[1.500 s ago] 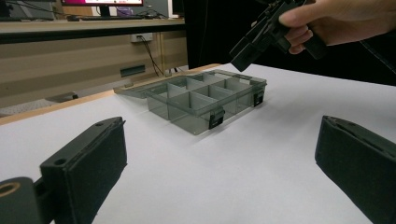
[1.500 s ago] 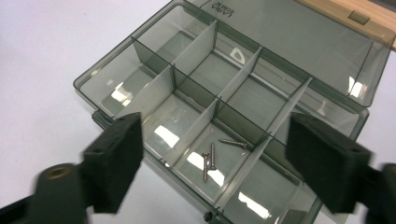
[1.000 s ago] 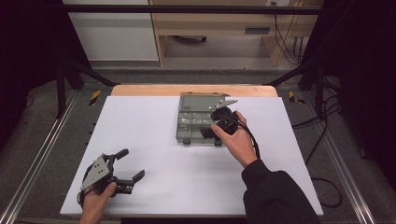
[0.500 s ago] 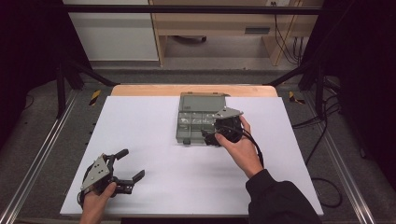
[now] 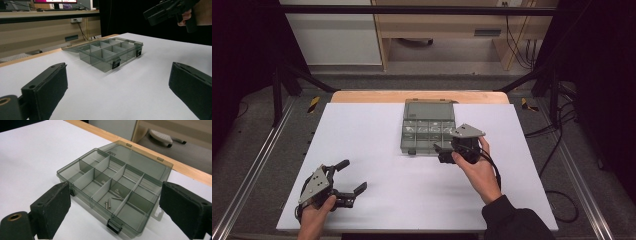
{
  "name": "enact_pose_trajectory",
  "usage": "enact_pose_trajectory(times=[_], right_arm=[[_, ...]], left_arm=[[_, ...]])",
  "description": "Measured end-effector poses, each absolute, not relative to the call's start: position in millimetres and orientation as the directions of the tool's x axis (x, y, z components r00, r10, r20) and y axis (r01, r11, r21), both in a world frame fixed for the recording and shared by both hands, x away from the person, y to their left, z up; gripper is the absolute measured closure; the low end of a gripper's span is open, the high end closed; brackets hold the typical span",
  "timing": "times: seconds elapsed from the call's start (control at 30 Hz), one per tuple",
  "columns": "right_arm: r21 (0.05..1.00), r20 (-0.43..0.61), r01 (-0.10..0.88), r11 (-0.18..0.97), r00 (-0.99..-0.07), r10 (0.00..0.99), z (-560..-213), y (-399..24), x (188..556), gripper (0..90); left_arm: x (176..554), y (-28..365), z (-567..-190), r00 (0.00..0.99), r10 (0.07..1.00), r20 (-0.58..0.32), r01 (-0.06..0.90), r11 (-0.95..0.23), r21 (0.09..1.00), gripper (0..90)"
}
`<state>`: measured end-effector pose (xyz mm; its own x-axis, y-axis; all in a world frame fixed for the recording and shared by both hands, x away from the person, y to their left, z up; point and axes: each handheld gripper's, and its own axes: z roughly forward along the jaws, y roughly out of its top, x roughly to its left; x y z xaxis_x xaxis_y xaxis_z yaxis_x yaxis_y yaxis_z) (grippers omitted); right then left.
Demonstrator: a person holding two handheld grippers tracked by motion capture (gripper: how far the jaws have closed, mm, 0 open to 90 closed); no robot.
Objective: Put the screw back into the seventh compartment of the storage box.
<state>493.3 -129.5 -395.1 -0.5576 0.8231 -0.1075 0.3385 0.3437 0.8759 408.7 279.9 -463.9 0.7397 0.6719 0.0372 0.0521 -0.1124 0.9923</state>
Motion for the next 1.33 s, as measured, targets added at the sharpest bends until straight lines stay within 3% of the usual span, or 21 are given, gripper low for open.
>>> enact_pose_trajectory(times=[0.47,0.83,1.33], right_arm=[[0.933,-0.044,0.282,0.222,-0.524,0.851,-421,-171,460,9.9],[0.976,-0.017,0.184,0.117,-0.470,0.882,-454,-215,428,6.8],[0.993,-0.039,0.072,0.091,-0.532,0.846,-477,-237,404,3.4]], left_arm=[[409,282,-464,0.735,0.677,0.036,0.053,-0.110,0.992,1.8],[407,288,-463,0.712,0.701,0.027,0.055,-0.094,0.994,1.8],[405,293,-461,0.674,0.738,0.016,0.053,-0.070,0.996,1.8]])
